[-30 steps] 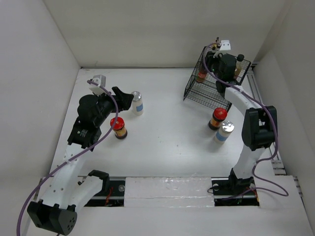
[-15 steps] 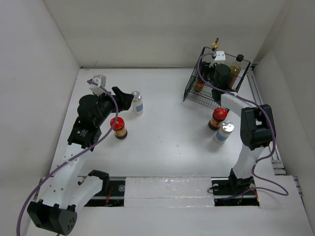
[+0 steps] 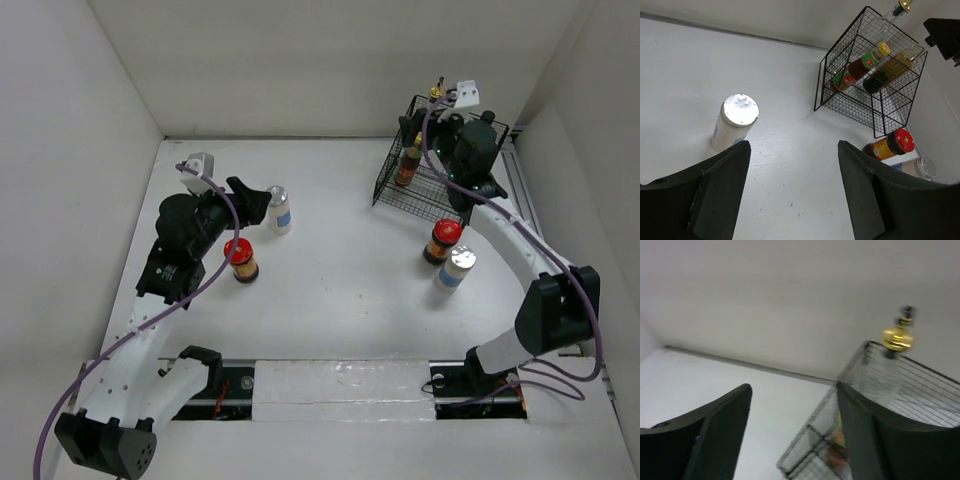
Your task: Organize the condiment bottles
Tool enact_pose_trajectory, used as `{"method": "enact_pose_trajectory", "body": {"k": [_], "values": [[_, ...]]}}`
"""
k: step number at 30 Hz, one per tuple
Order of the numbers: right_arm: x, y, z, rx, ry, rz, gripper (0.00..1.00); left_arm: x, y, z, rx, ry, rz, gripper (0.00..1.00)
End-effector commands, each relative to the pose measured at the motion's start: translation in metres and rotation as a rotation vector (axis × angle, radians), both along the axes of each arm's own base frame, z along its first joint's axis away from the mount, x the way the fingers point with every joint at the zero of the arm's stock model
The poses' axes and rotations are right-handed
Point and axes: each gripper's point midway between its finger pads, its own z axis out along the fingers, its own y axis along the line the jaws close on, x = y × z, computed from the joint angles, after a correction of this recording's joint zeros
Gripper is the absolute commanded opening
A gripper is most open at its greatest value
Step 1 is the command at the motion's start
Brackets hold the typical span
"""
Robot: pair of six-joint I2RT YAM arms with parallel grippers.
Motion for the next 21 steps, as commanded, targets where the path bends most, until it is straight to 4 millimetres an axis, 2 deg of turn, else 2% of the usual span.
{"method": "enact_pose_trajectory", "body": {"k": [1, 2, 4, 5, 6, 7, 8, 9, 12, 13, 14, 15, 16, 17, 18, 20, 21], "values": [[-0.04, 0.081, -0.011, -0.045, 0.038, 0.325, 0.71, -0.004, 0.009, 0.019, -0.029, -0.06, 0.042, 0.67], [-0.073, 0.13, -0.019, -0.075, 0.042, 0.536, 0.63, 0.0, 0.019, 0.022, -0.04, -0.054, 0.111, 0.65], [-0.104, 0.178, -0.039, -0.16, 0.05, 0.728, 0.63, -0.001, 0.032, 0.027, -0.068, -0.058, 0.189, 0.64], [-0.12, 0.2, -0.052, -0.191, 0.078, 0.806, 0.68, -0.004, 0.04, 0.029, -0.08, -0.05, 0.234, 0.64], [-0.154, 0.238, -0.062, -0.221, 0.083, 0.931, 0.73, -0.003, 0.052, 0.03, -0.089, -0.049, 0.307, 0.64], [-0.165, 0.256, -0.063, -0.244, 0.074, 0.977, 0.83, -0.005, 0.058, 0.035, -0.107, -0.055, 0.342, 0.64], [-0.173, 0.276, -0.087, -0.267, 0.114, 1.021, 0.87, -0.009, 0.065, 0.036, -0.121, -0.052, 0.379, 0.64], [-0.197, 0.301, -0.097, -0.291, 0.119, 1.092, 0.9, -0.011, 0.076, 0.042, -0.155, -0.062, 0.446, 0.64], [-0.209, 0.337, -0.125, -0.335, 0.151, 1.125, 0.98, -0.024, 0.093, 0.057, -0.196, -0.111, 0.513, 0.69], [-0.223, 0.35, -0.13, -0.342, 0.154, 1.16, 0.98, -0.028, 0.096, 0.063, -0.208, -0.134, 0.524, 0.7], [-0.224, 0.359, -0.127, -0.341, 0.142, 1.162, 0.99, -0.031, 0.097, 0.066, -0.214, -0.145, 0.523, 0.71], [-0.226, 0.367, -0.141, -0.353, 0.164, 1.169, 0.99, -0.035, 0.098, 0.07, -0.226, -0.166, 0.521, 0.71], [-0.233, 0.376, -0.144, -0.359, 0.166, 1.181, 0.99, -0.033, 0.095, 0.068, -0.228, -0.168, 0.507, 0.71], [-0.233, 0.384, -0.141, -0.357, 0.153, 1.182, 0.99, -0.034, 0.093, 0.068, -0.217, -0.169, 0.491, 0.71], [-0.233, 0.39, -0.155, -0.373, 0.18, 1.179, 0.99, -0.034, 0.091, 0.068, -0.217, -0.168, 0.482, 0.73], [-0.232, 0.4, -0.163, -0.389, 0.186, 1.146, 0.99, -0.034, 0.086, 0.068, -0.206, -0.168, 0.453, 0.73], [-0.226, 0.403, -0.16, -0.387, 0.176, 1.125, 0.99, -0.035, 0.085, 0.068, -0.197, -0.169, 0.442, 0.73]]}}
